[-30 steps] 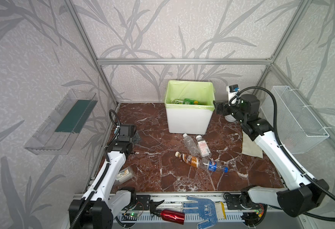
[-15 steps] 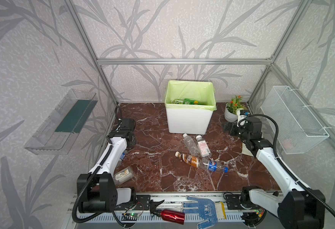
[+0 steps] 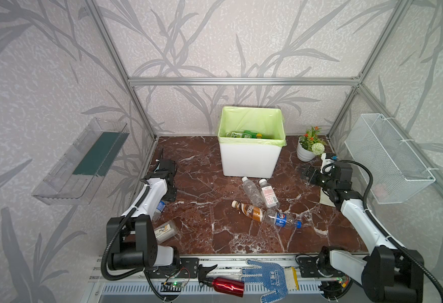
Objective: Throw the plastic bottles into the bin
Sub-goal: 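Close the left gripper on the blue-cap water bottle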
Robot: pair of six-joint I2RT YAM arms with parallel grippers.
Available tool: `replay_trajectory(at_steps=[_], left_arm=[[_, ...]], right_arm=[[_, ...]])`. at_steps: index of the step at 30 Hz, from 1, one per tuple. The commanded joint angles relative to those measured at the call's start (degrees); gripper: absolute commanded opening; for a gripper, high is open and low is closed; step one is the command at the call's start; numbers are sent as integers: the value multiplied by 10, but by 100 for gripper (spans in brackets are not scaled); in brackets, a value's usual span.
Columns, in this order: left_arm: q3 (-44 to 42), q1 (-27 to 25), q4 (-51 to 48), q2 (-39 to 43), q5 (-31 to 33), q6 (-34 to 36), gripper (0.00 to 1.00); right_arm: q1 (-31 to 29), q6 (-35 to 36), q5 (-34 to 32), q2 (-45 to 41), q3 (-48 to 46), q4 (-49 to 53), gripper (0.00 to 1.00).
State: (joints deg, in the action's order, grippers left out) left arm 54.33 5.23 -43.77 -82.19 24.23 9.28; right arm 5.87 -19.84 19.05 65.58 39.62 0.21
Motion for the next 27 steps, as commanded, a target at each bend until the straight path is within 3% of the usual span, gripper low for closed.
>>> replay_trajectory(at_steps=[1,20,27], left_arm=[[-17,5,8,-21,-32,20,90],[-16,11,72,-118,-31,13,78],[-4,10,80,-131,-51,8,64]], right_arm=[[8,-1,21,9,0,-19,99],[23,3,32,4,-5,-13,99],[26,2,36,2,-4,-9,99]])
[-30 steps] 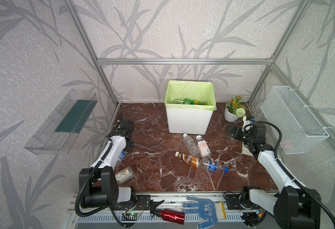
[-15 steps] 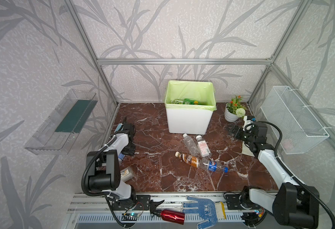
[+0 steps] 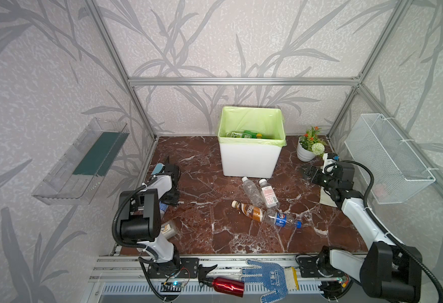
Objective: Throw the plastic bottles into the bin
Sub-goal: 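Close the left gripper on the blue-cap water bottle, then lift the blue-cap bottle with the left gripper over the bin and drop it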
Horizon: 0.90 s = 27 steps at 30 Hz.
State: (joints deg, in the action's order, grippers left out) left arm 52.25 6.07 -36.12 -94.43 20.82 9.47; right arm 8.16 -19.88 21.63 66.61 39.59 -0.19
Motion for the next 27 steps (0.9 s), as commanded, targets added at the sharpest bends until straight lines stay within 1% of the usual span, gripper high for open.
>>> replay_trajectory(at_steps=[1,3,5,7,10,11,15,18,19,21,23,27], left_arm=[[18,2,6,-8,-22,7,62],[23,2,8,-8,-29,6,57],[32,1,6,-10,-40,6,47],[42,1,2,-12,-52,3,40],[53,-3,-1,-3,-64,-5,36],[59,-4,-2,3,-71,-7,32],[93,-11,-19,51,-95,-32,31],[143,-12,-25,119,-125,-64,29],[163,-12,-21,149,-144,-73,28],[194,-11,18,203,-181,-91,27],[232,-12,69,256,-226,-129,27],[277,-12,207,311,-304,-221,27]], right_arm=[[3,3,10,-9,-5,-5,99],[3,3,10,-10,-4,-4,99],[4,3,9,-10,-5,-4,99],[5,3,9,-11,-5,-3,99],[7,4,8,-13,-3,-3,99],[8,4,8,-14,-3,-3,99],[10,2,6,-14,-4,-2,99],[12,-1,5,-14,-3,0,99],[13,-1,5,-16,-3,1,99],[14,-3,3,-20,-1,2,99],[16,-5,1,-27,-1,4,99],[18,-12,-1,-41,-4,7,99]])
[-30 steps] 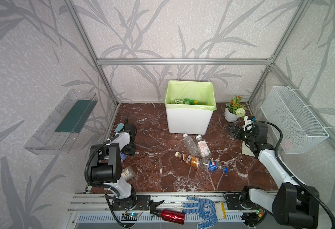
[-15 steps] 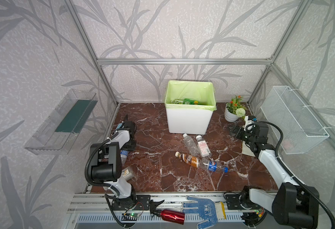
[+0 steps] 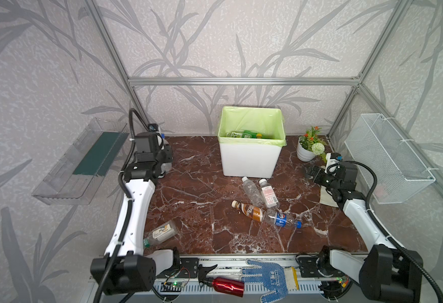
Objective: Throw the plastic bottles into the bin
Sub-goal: 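Lift the blue-cap bottle with the left gripper over the bin and drop it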
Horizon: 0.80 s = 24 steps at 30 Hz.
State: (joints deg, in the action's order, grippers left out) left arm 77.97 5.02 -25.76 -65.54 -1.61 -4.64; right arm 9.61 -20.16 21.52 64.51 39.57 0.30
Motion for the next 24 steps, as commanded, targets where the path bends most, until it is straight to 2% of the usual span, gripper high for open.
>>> replay_trajectory(at_steps=[1,4,6,9,11,13,15,18,19,21,24], left_arm=[[28,-2,146,27,-92,-107,27],[41,-13,282,27,-124,-175,27],[52,-39,353,8,-126,-200,27],[99,-126,362,-58,-101,-174,31],[149,-195,335,-137,-107,-157,36],[216,-256,281,-219,-102,-130,47],[316,-309,185,-300,-55,-86,56],[474,-367,65,-389,-3,-26,98],[510,-378,39,-401,20,-11,99],[521,-387,38,-390,43,7,99],[397,-390,156,-304,53,14,99]], right_arm=[[4,-10,0,-23,-5,5,99],[4,-14,0,-36,-3,10,99],[3,-18,-2,-45,-1,14,99],[3,-31,1,-59,-2,12,99],[4,-43,11,-62,-4,5,99],[3,-55,25,-63,-6,-3,99],[3,-59,43,-64,-10,-8,99],[4,-50,50,-70,-11,6,99],[4,-45,48,-74,-11,13,99],[5,-40,43,-80,-15,20,99],[5,-44,40,-82,-23,13,99]])
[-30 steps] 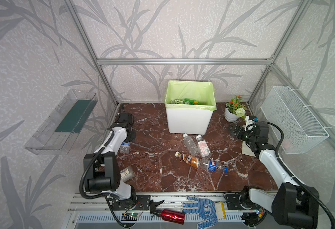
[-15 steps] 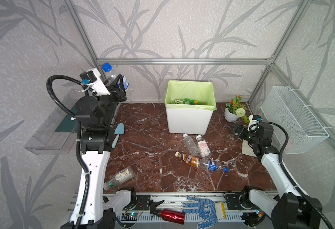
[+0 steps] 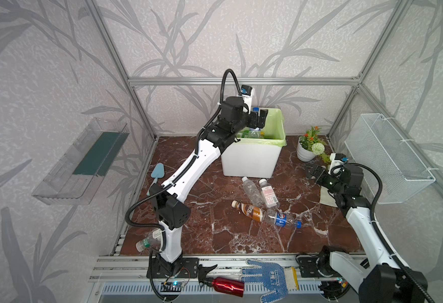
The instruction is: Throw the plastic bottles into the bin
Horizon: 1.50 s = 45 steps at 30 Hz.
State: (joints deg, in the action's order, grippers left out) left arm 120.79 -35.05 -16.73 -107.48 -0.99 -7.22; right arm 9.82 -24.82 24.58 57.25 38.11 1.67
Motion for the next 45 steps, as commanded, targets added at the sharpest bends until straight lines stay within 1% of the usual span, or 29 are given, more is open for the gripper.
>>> replay_trajectory(at_steps=[1,2,3,7,9,12,13,15,17,20,23,24,25,27,29,31,34,37,38,39,41,43,45], left_arm=[[-88,11,117,150,58,39,99],[-143,10,156,182,75,36,99],[-179,10,173,206,92,36,99],[-296,11,178,291,175,33,99],[-352,11,168,334,249,9,99],[-431,17,143,400,367,-47,99],[-453,21,124,422,403,-74,99],[-483,27,67,459,455,-130,99],[-497,34,-20,487,499,-190,99],[-514,41,-127,520,545,-264,99],[-543,53,-166,544,554,-262,99],[-548,61,-181,546,557,-266,99],[-551,76,-199,548,550,-276,99],[-556,116,-217,550,509,-283,99],[-564,161,-209,551,456,-269,99],[-571,196,-191,548,414,-245,99],[-567,234,-184,541,384,-222,99],[-554,271,-220,533,349,-232,99],[-547,277,-253,530,348,-252,99],[-540,278,-300,529,361,-298,99],[-549,278,-386,540,371,-424,99],[-586,277,-406,567,340,-495,99],[-624,277,-429,592,323,-591,99]], right_arm=[[2,-2,10,-7,-12,-7,99],[2,-5,12,-4,-15,-12,99],[2,-8,14,-1,-17,-17,99],[2,-10,19,13,-21,-29,99],[2,-6,16,18,-21,-28,99],[2,-6,13,25,-22,-33,99],[3,-6,14,29,-23,-36,99],[2,-6,14,37,-25,-39,99],[3,-7,15,48,-25,-44,99],[2,-13,20,63,-27,-55,99],[2,-14,42,73,-27,-73,100],[3,-6,59,76,-25,-80,98],[0,6,79,78,-19,-83,95],[-16,42,78,71,1,-54,93],[-60,98,51,57,23,-20,95],[-109,140,29,44,38,-9,97],[-199,176,11,38,54,-24,98],[-294,205,-30,57,77,-29,98],[-317,209,-47,65,82,-32,98],[-330,207,-53,72,84,-40,98],[-334,179,-59,83,77,-64,99],[-334,161,-67,91,70,-83,100],[-334,158,-67,98,74,-76,100]])
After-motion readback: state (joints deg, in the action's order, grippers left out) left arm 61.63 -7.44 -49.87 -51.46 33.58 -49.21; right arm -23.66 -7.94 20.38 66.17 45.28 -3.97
